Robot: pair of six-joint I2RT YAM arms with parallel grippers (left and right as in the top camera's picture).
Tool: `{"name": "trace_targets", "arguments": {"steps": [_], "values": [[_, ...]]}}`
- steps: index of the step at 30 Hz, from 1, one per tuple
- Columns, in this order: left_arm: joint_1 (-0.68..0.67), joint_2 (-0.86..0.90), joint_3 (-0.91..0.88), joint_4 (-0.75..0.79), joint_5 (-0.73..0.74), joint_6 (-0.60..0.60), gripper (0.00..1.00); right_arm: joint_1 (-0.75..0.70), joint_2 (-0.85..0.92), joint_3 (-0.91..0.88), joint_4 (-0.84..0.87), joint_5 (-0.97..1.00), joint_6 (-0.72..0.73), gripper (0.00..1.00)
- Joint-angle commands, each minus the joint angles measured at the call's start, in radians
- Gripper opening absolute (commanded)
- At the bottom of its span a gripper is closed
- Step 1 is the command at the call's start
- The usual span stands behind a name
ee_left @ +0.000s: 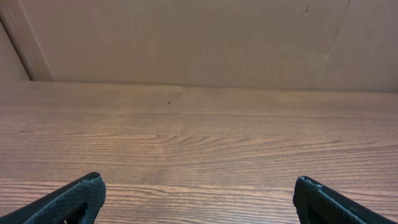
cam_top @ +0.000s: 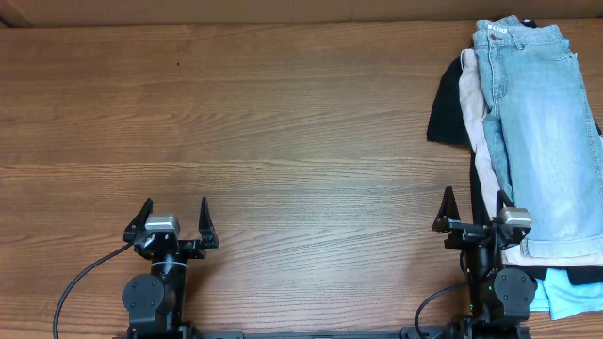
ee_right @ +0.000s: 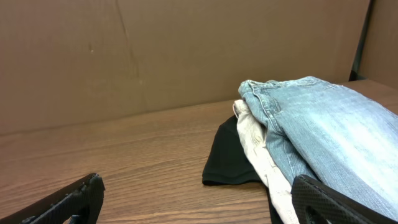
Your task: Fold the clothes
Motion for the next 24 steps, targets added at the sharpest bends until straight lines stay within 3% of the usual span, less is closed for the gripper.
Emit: {"name": "trace_targets", "arguments": {"steps": [1,12,17,24], "values": [[-0.006,-0.009,-0.004,-0.001,-0.013,0.02,1.0,0.006,-0.01,-0.011,0.002,0.013,-0.003,1.0],[-0.006,-0.009,-0.004,0.003,-0.01,0.02,1.0,0.006,-0.01,-0.011,0.06,0.016,0.001,1.0],[-0.006,-0.009,-0.004,0.025,0.058,0.013,1.0,0.005,-0.01,0.003,0.132,-0.079,0.0,1.0],[-0.006,-0.008,0.111,-0.057,0.145,0.012,1.0,0.006,-0.006,0.148,0.013,-0.082,0.0,1.0]]}}
